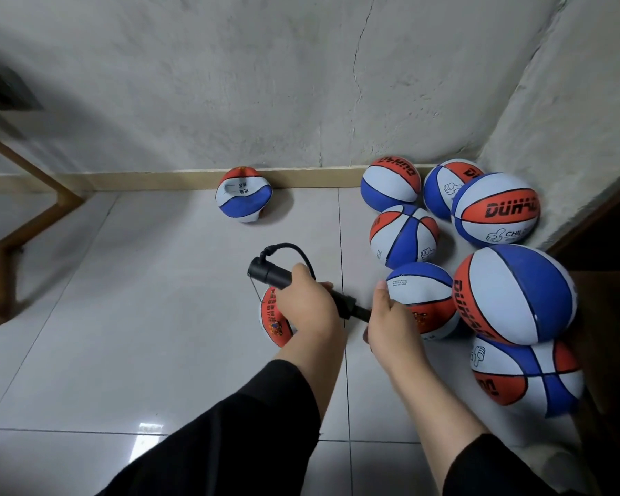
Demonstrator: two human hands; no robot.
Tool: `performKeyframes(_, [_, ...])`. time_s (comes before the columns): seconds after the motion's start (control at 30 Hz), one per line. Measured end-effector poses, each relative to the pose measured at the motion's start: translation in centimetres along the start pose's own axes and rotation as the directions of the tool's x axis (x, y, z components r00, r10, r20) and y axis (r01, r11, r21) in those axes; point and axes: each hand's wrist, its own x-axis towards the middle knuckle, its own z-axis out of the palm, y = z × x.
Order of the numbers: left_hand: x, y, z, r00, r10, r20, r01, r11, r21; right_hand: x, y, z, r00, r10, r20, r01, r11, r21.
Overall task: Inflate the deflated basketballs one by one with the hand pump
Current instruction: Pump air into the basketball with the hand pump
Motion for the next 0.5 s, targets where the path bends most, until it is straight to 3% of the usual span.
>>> performKeyframes(0.13, [-0.7, 0.2, 0.6, 1.000, -0.011, -0.009, 0.011, 1.000, 0.020, -0.4, -1.1, 0.2, 0.999, -0.043, 0.001, 0.043, 0.999, -0.016])
performKeyframes(0.3, [0.5, 2.3, 0.6, 0.999, 0.052, 0.010, -0.052, 0.999, -0.011, -0.4, -0.6, -0.6, 0.999, 0.049, -0.002, -0.048, 0.995, 0.090])
performKeyframes(0.4, [2.3, 3.3, 0.0, 0.999, 0.043, -0.031, -0.045, 0.997, -0.061, -0.1, 0.1, -1.5, 0.996, 0.084, 0.019, -0.085, 0.995, 0.053])
performKeyframes(0.5, [2.0, 2.8, -0.5, 1.000, -0.003, -0.027, 0.002, 0.998, -0.066, 0.0, 0.1, -1.2, 1.000, 0.007, 0.018, -0.007, 1.000, -0.029])
